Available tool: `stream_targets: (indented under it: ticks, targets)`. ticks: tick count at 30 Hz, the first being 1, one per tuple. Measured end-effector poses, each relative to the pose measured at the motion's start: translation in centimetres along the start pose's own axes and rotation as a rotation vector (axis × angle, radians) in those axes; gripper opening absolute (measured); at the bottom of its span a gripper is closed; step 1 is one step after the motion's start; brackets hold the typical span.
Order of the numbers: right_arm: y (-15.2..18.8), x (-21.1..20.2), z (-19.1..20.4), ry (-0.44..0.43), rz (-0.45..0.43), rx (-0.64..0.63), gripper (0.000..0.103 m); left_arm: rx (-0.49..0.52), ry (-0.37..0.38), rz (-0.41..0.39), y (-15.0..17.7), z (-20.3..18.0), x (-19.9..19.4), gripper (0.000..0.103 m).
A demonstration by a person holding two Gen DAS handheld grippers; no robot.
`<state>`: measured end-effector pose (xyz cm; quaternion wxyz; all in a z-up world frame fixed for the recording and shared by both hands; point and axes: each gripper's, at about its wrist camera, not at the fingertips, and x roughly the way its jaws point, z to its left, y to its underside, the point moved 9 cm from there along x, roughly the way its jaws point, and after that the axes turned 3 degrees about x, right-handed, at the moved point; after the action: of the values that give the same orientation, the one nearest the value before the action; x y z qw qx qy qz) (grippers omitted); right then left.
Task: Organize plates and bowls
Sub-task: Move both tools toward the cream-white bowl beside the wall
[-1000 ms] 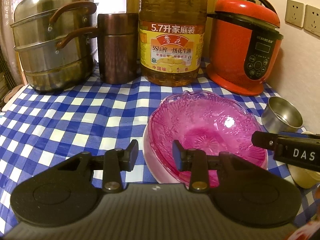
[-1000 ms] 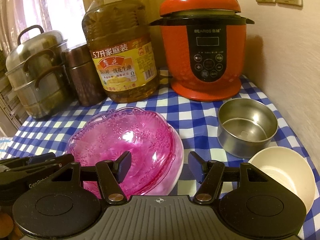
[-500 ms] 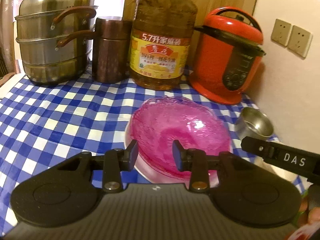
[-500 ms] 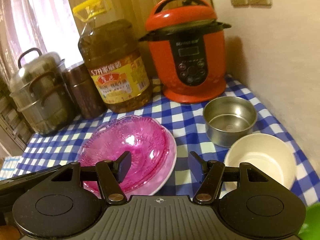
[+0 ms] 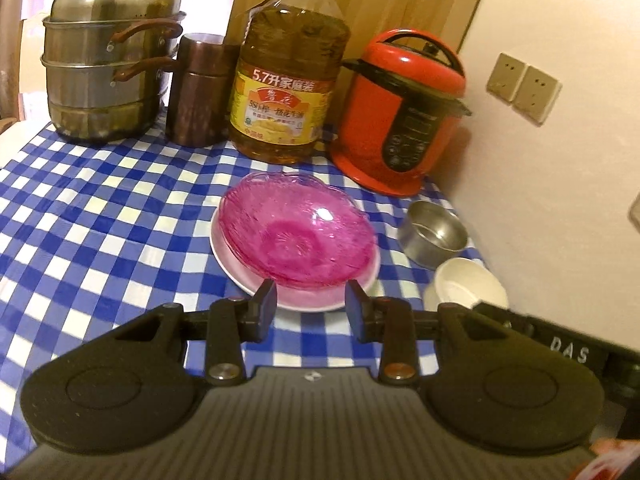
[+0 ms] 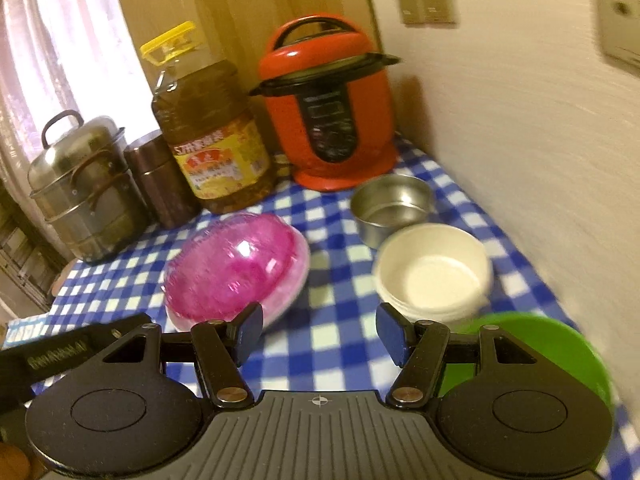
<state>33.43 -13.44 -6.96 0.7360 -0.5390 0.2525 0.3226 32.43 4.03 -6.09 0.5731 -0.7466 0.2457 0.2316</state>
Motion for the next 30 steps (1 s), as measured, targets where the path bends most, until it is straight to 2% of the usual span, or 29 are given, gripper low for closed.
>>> stream_targets:
  ticks: [6, 14, 23, 30]
  targets:
    - [1.5, -5.0, -2.7, 0.070, 0.027, 0.006, 0.063, 0.043, 0.037, -0.003, 0.6, -3.0, -3.9, 0.033]
    - [3.2, -11.1, -4.7, 0.137, 0.029, -0.006, 0.063, 0.117, 0.083, 0.021, 3.3, -7.9, -8.1, 0.033]
    - [4.7, -15.6, -6.7, 0.167, 0.006, 0.012, 0.063, 0.198, 0.140, 0.051, 5.4, -12.3, -9.5, 0.033]
    - [5.5, -17.3, -8.7, 0.181, 0.002, 0.040, 0.063, 0.211, 0.161, 0.055, 5.6, -14.3, -10.1, 0.033]
